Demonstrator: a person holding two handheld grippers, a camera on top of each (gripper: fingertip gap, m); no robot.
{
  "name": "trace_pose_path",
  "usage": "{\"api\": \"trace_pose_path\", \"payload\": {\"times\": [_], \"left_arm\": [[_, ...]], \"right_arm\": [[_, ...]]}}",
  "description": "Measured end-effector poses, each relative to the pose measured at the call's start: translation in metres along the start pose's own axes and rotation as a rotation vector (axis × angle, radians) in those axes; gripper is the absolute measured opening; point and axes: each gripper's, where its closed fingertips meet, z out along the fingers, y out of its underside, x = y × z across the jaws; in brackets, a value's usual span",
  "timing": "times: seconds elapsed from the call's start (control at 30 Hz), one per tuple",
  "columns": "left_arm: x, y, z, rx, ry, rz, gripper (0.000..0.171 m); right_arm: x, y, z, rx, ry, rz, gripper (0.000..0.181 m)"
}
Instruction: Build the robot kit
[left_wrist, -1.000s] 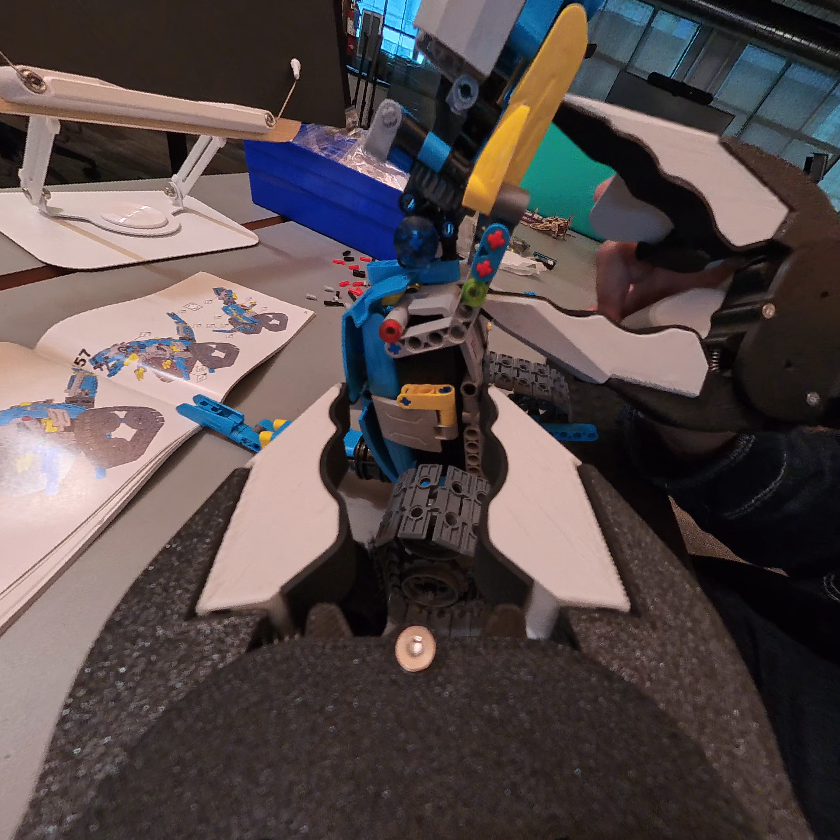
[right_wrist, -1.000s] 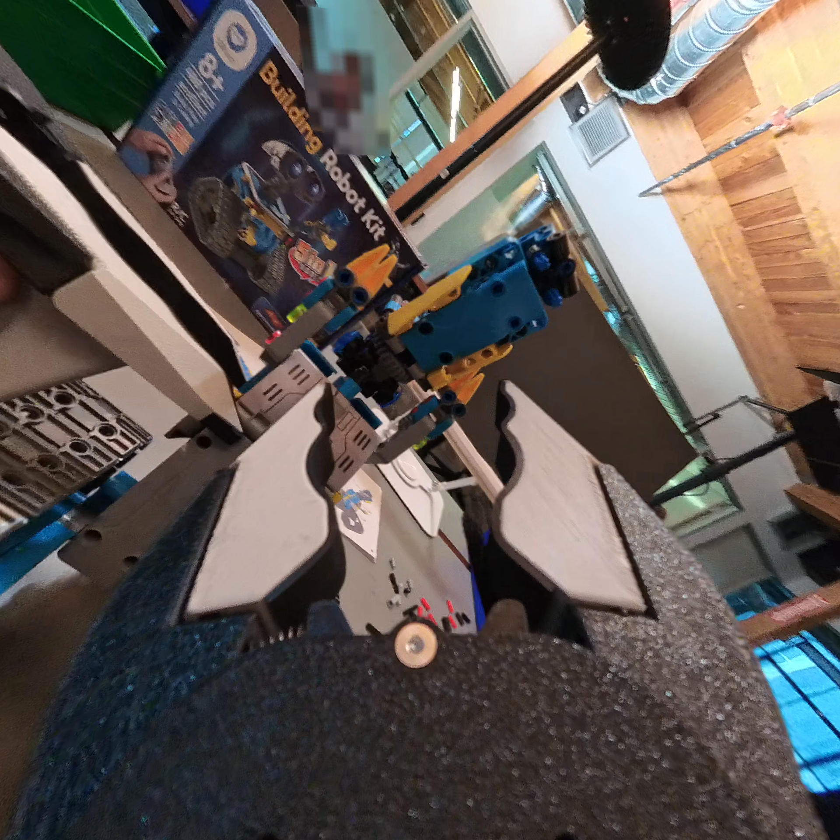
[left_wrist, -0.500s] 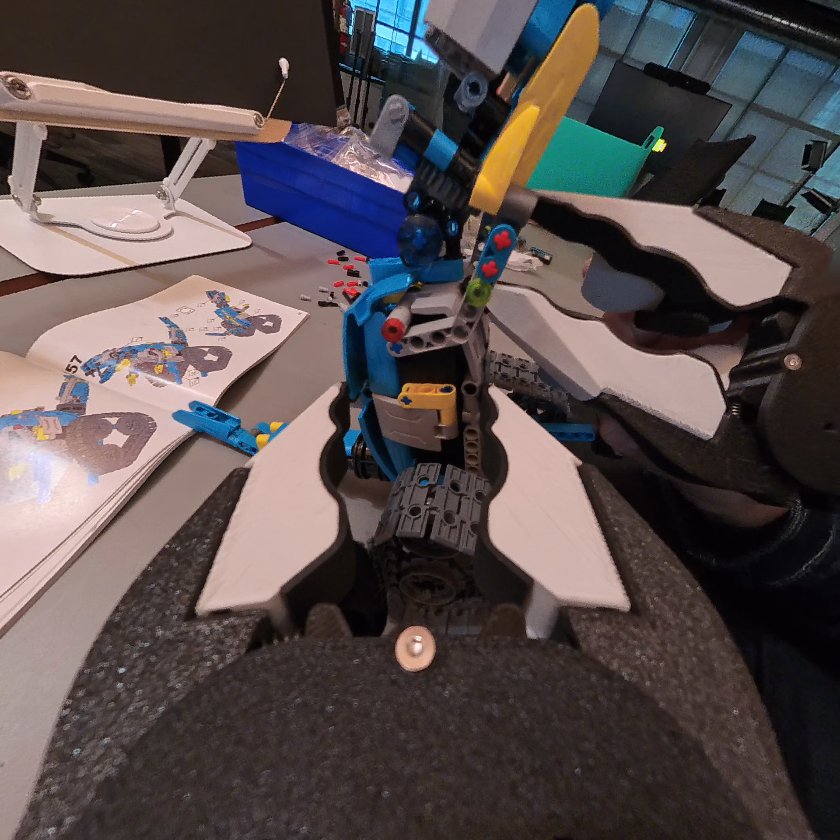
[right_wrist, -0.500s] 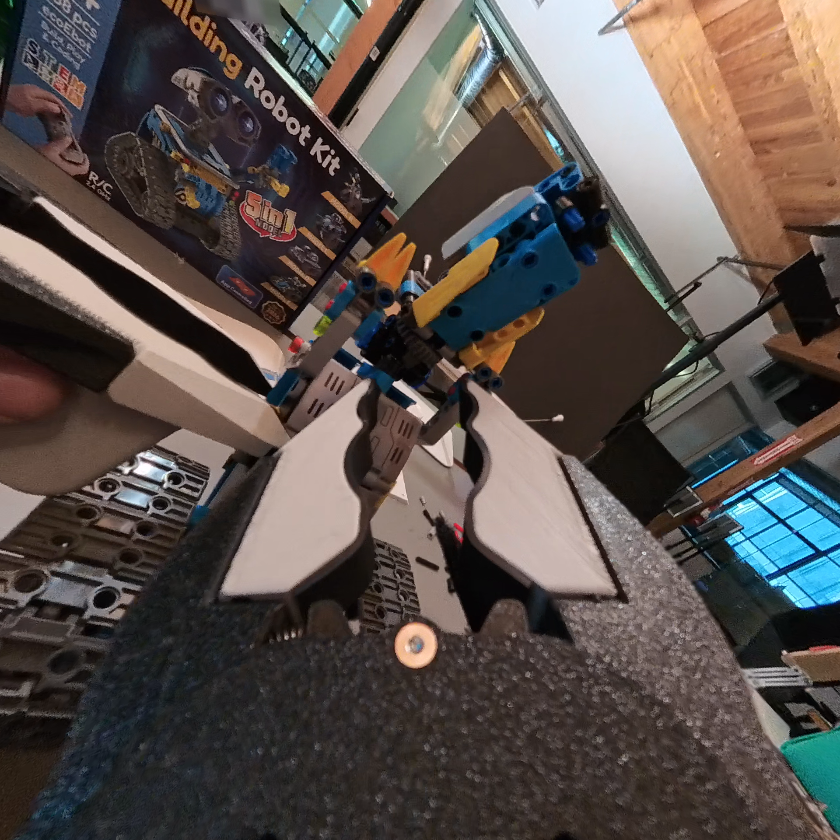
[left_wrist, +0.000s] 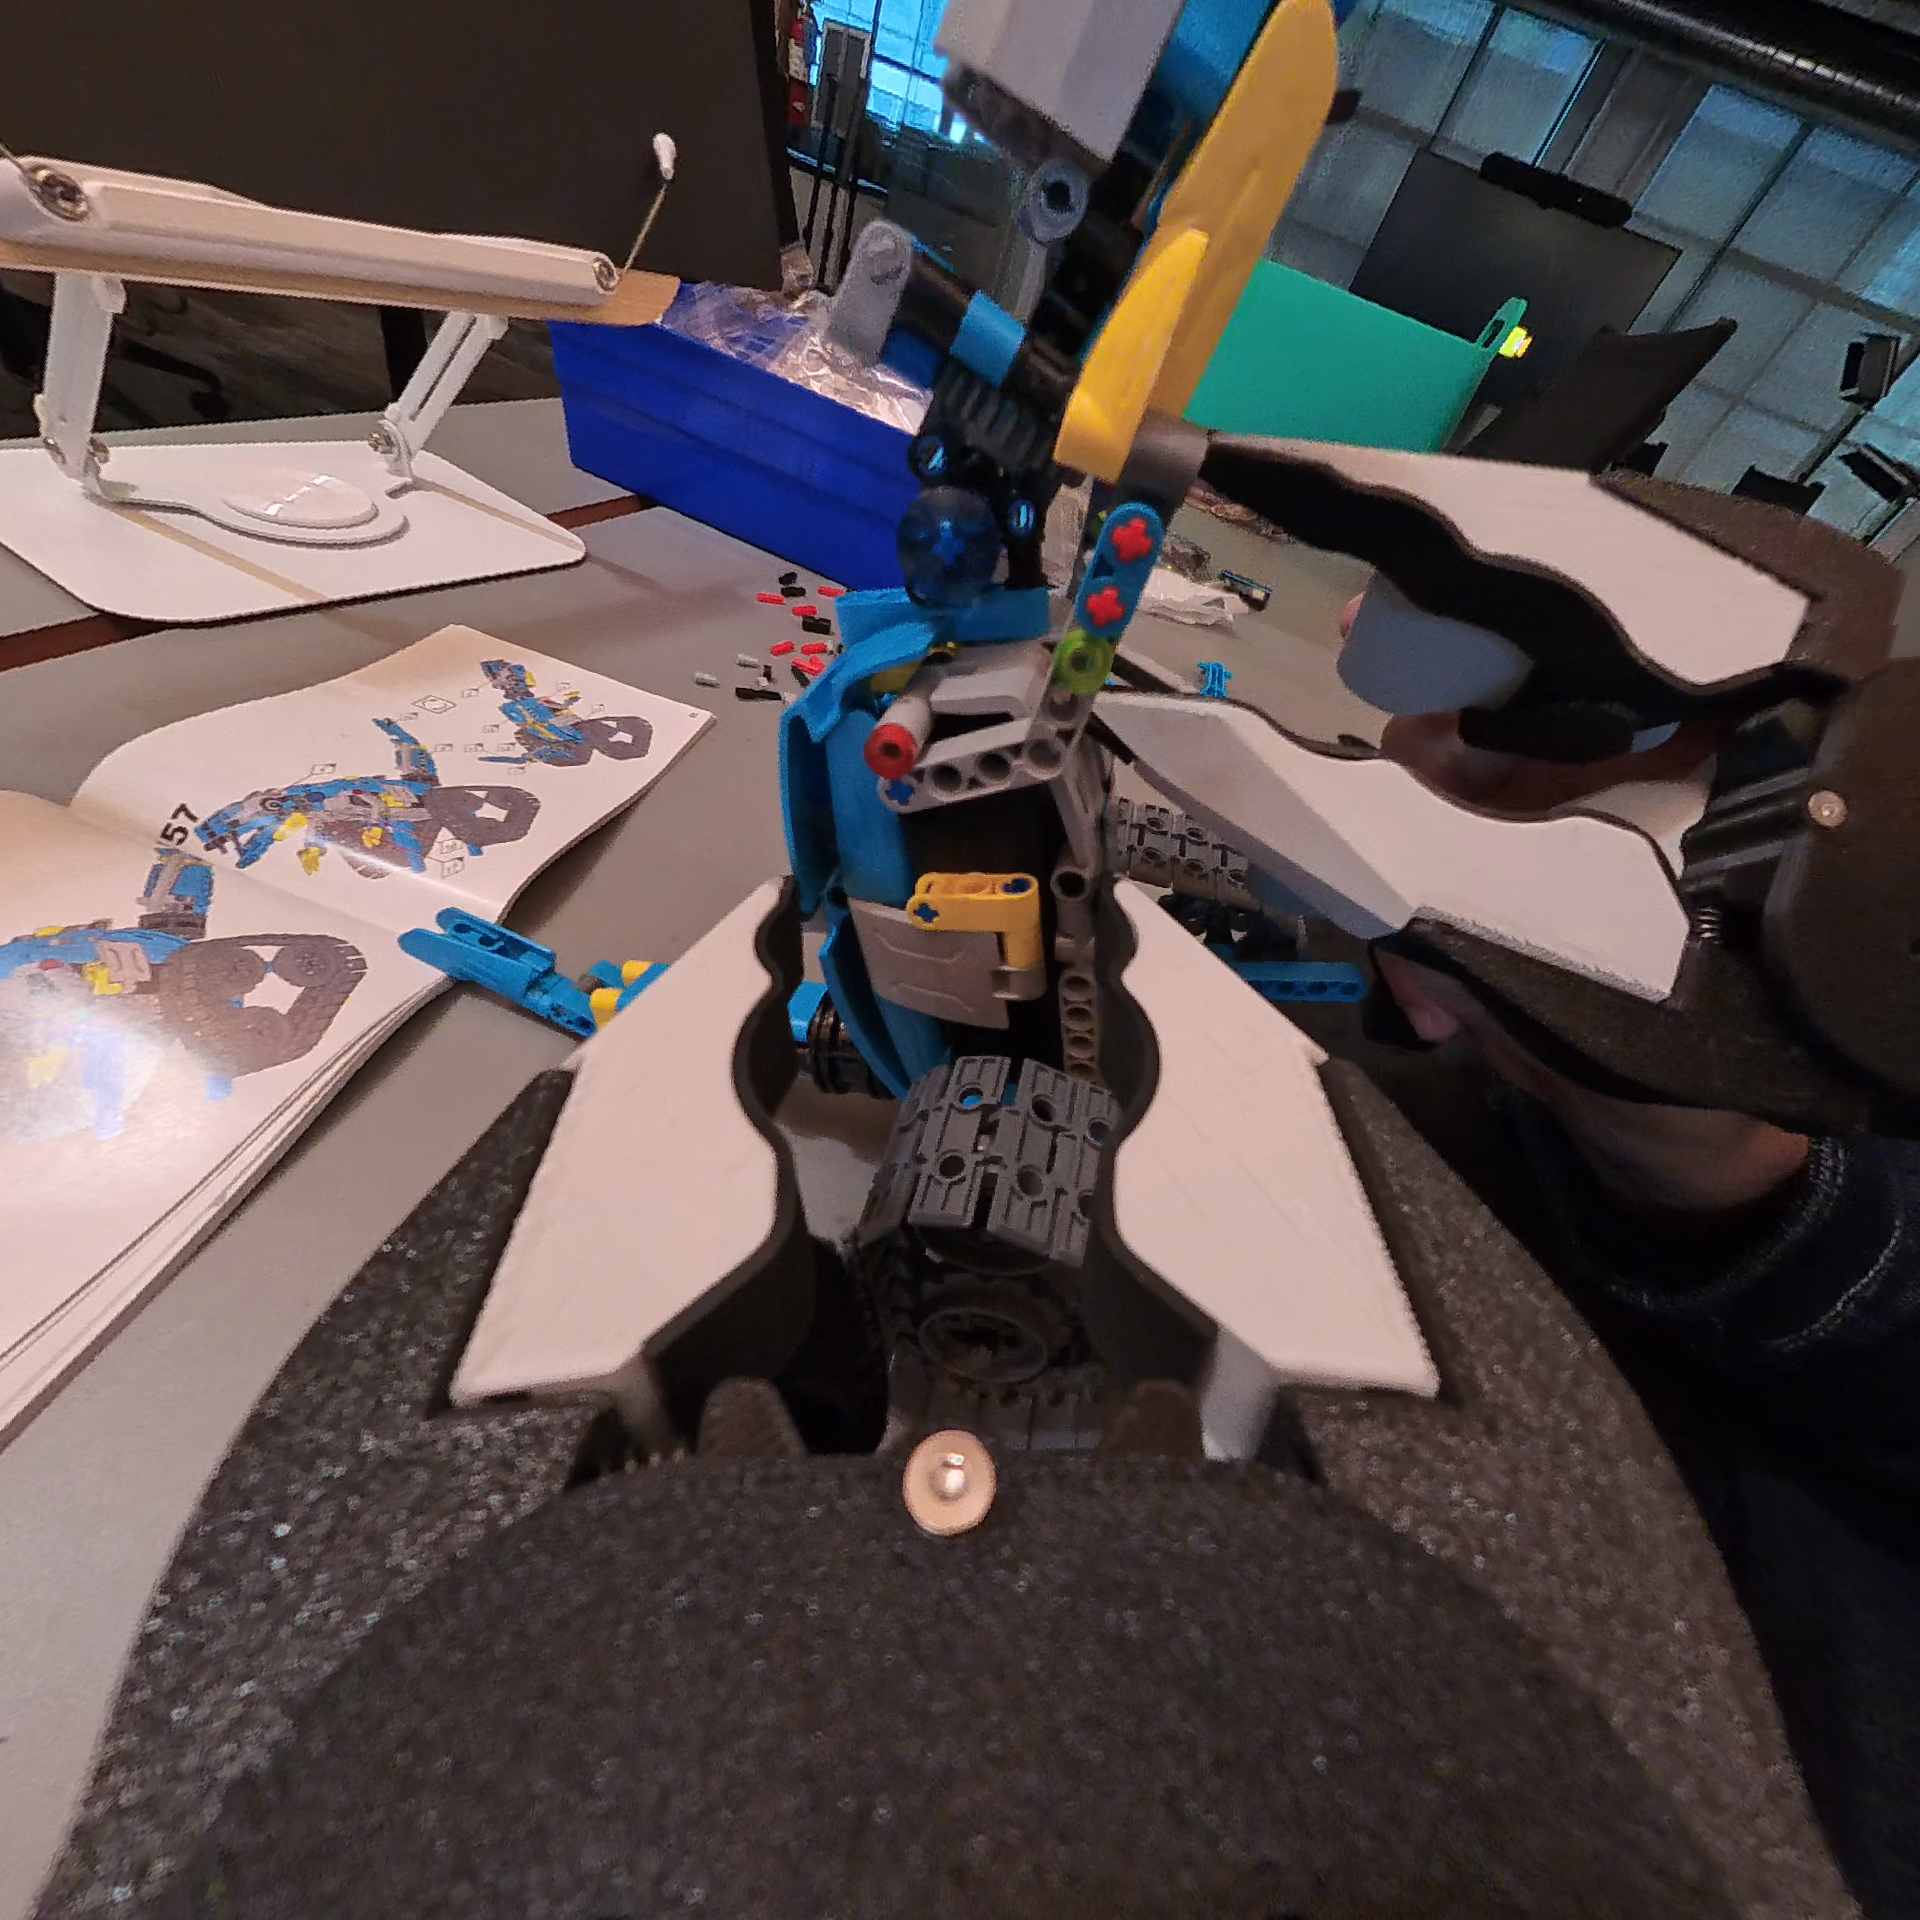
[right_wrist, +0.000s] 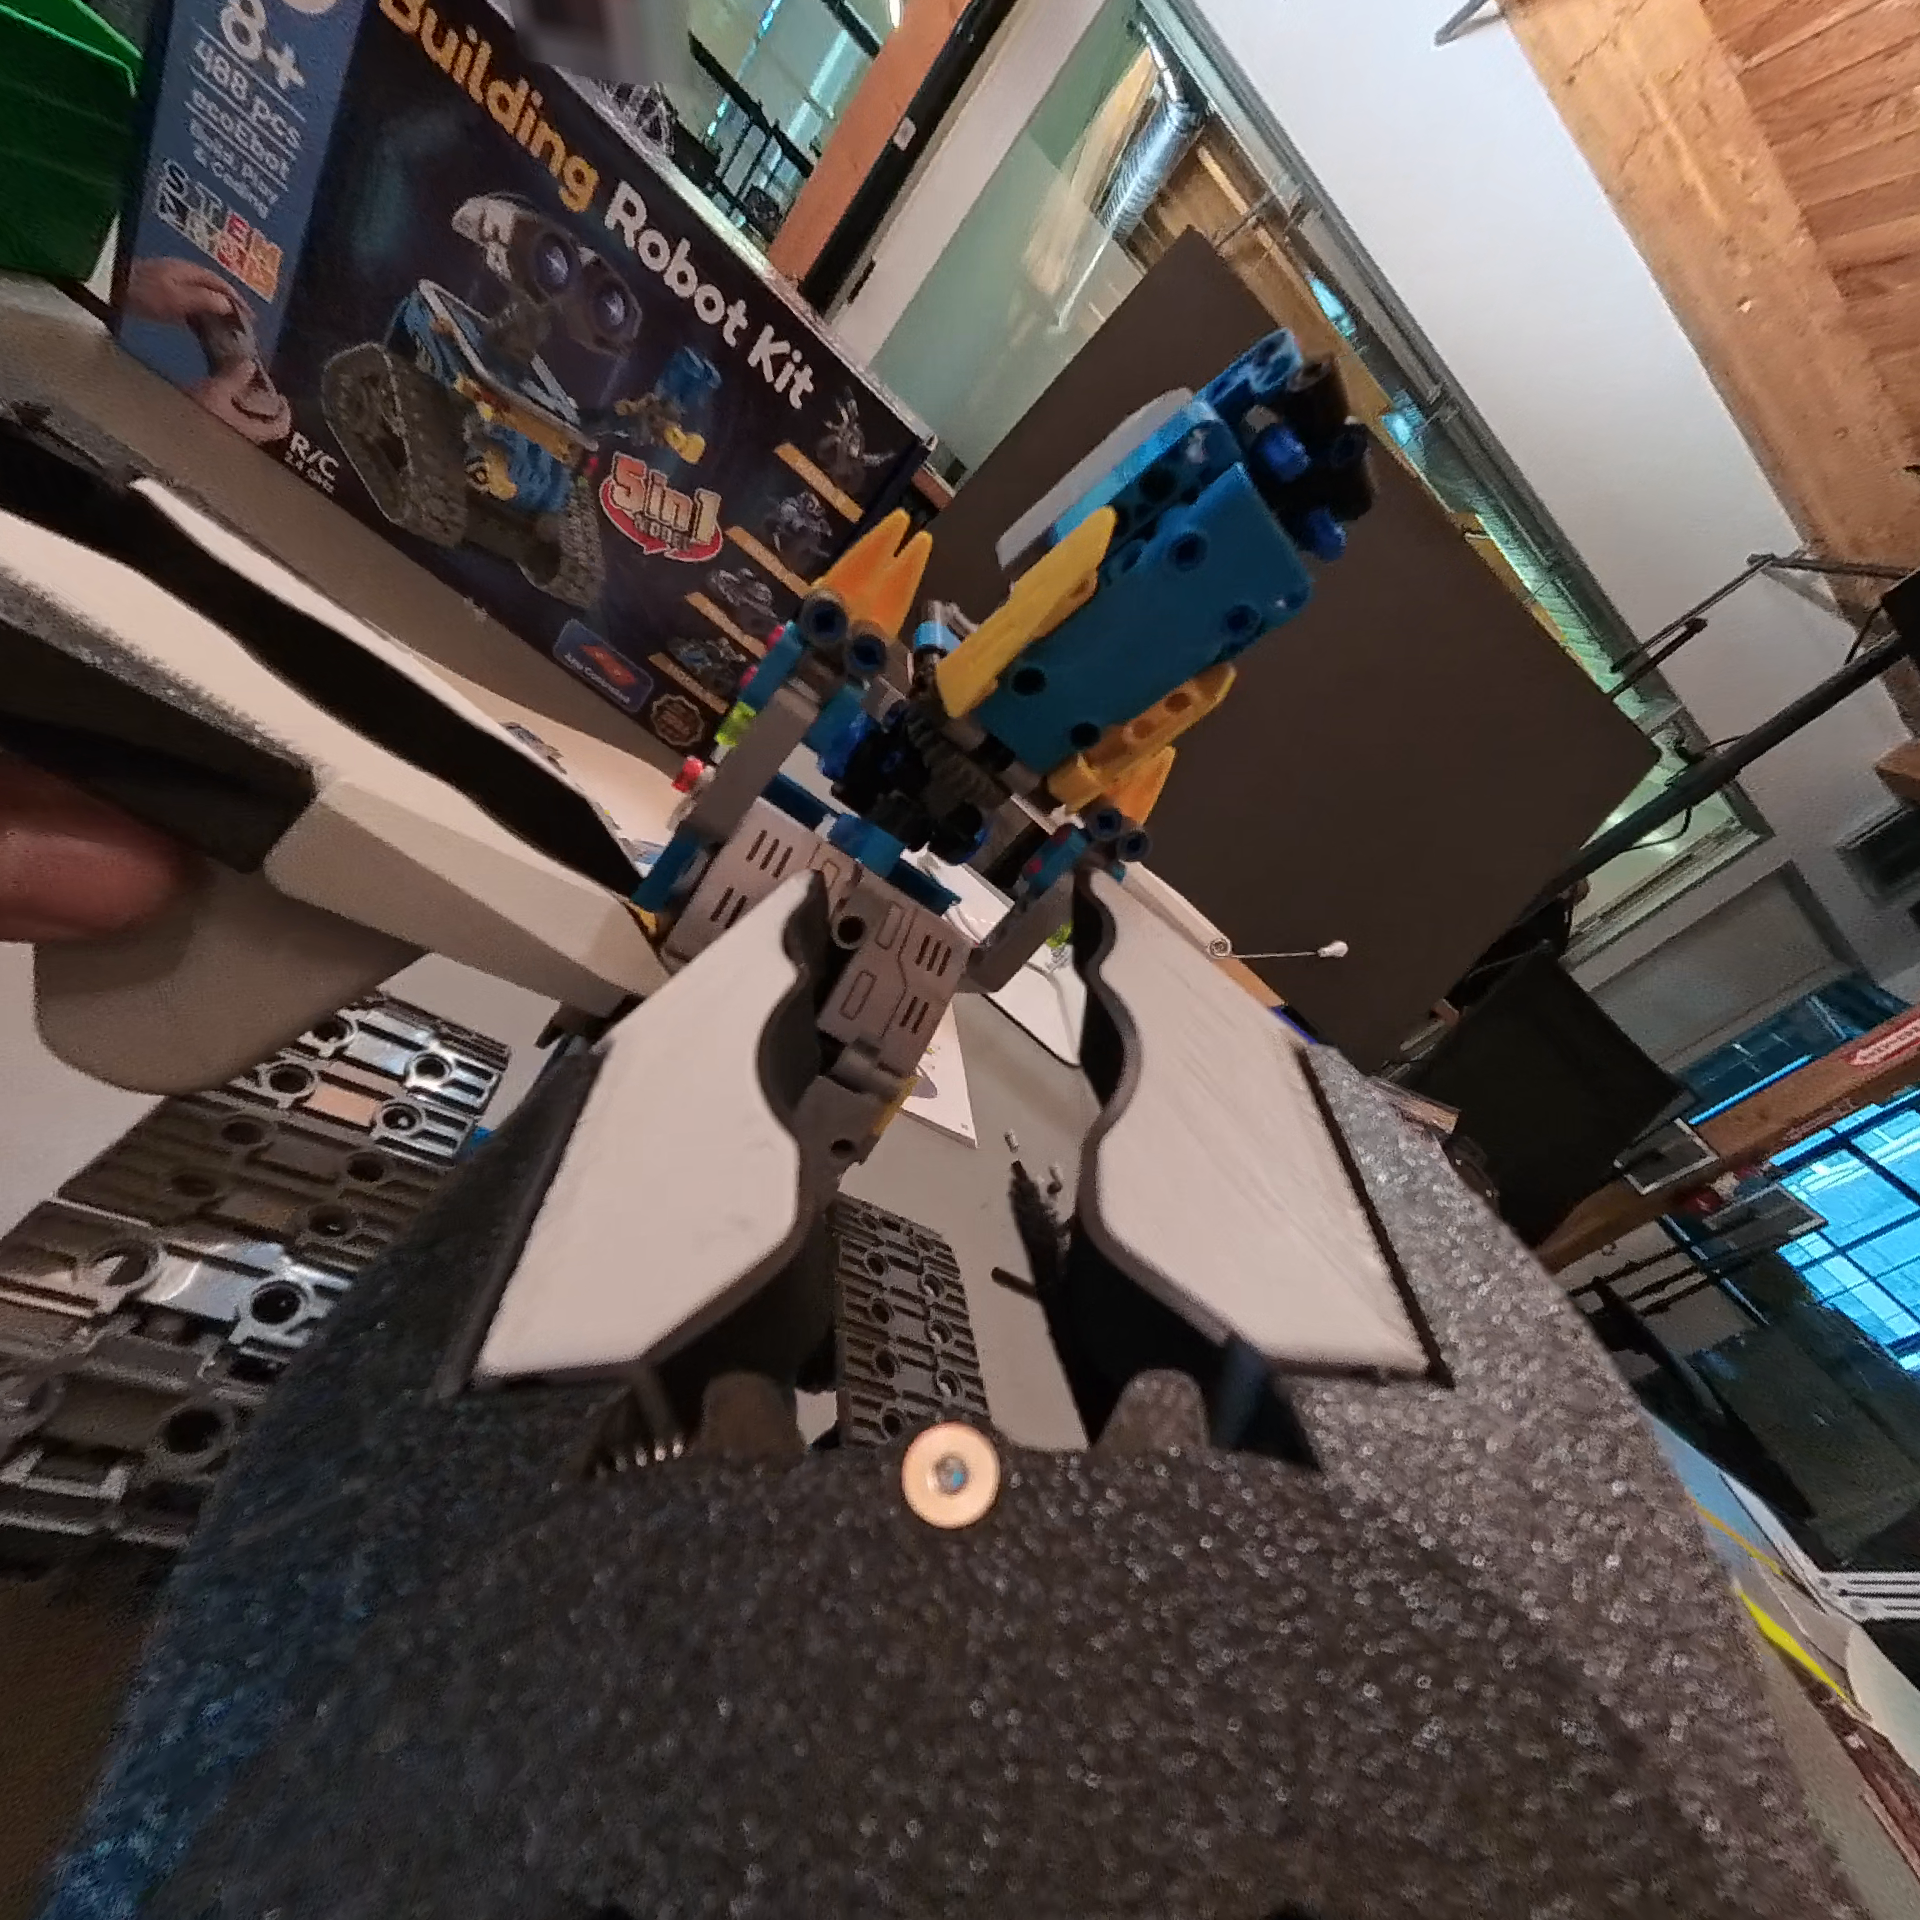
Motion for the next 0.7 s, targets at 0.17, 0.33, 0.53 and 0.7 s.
{"api": "trace_pose_path", "payload": {"times": [0.17,0.33,0.53,0.7], "left_arm": [[0.0015,0.0,-0.0001,0.002,0.006,0.009,0.056],[-0.0002,0.0001,0.0002,-0.001,0.0,-0.007,0.056],[-0.0017,0.0011,0.0023,0.002,-0.017,-0.015,0.056],[-0.0018,0.0016,0.0036,0.005,-0.025,-0.008,0.056]], "right_arm": [[0.0049,-0.004,0.0019,-0.017,0.068,-0.045,0.042],[0.002,0.0006,0.0033,-0.078,0.059,0.008,0.041],[-0.0005,0.0033,0.0074,-0.147,0.101,0.07,0.032],[-0.0038,0.005,0.0099,-0.166,0.098,0.147,0.023]]}}
